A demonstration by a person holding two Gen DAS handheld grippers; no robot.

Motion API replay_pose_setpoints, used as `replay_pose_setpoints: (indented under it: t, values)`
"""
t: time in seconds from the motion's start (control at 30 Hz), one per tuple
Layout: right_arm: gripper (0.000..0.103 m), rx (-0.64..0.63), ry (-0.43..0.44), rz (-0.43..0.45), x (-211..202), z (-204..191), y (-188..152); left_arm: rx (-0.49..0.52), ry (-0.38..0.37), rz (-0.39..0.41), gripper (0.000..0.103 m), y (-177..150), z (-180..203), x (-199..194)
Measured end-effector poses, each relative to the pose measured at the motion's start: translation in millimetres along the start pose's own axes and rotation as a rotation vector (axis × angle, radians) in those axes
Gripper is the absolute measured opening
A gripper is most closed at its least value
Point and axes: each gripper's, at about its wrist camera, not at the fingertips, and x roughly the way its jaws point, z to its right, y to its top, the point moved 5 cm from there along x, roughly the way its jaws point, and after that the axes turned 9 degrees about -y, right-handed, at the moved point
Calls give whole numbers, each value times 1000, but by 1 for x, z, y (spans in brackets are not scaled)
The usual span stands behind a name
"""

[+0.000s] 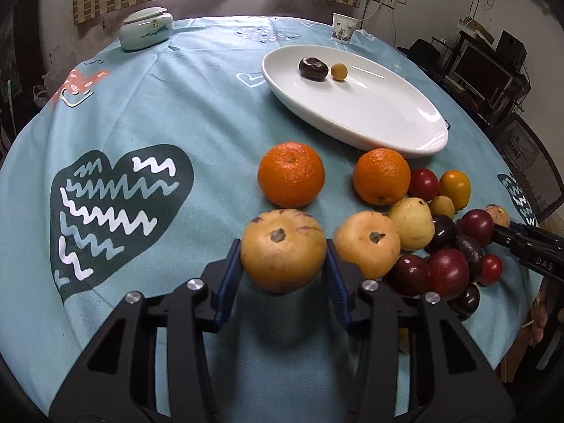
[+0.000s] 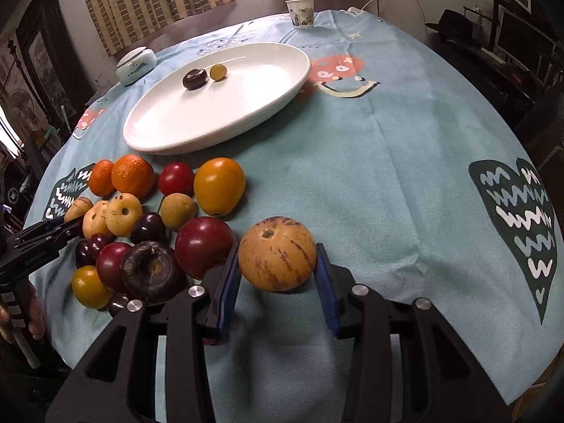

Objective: Organize fruits
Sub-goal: 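Grasp a pale pear with the left tool while the right tool grasps a striped apple, then place the pear and striped apple on the white plate, opening both tools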

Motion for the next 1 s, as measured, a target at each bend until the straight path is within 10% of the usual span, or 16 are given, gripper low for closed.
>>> replay_pose_setpoints:
  t: [0.57,1.0]
  values:
    - [41,-45,41,72,-17,-15,32,66,-27,42,46,43,30,-21]
    - [41,-115,79,84,36,-56,176,84,-1,-20,46,188,46,61]
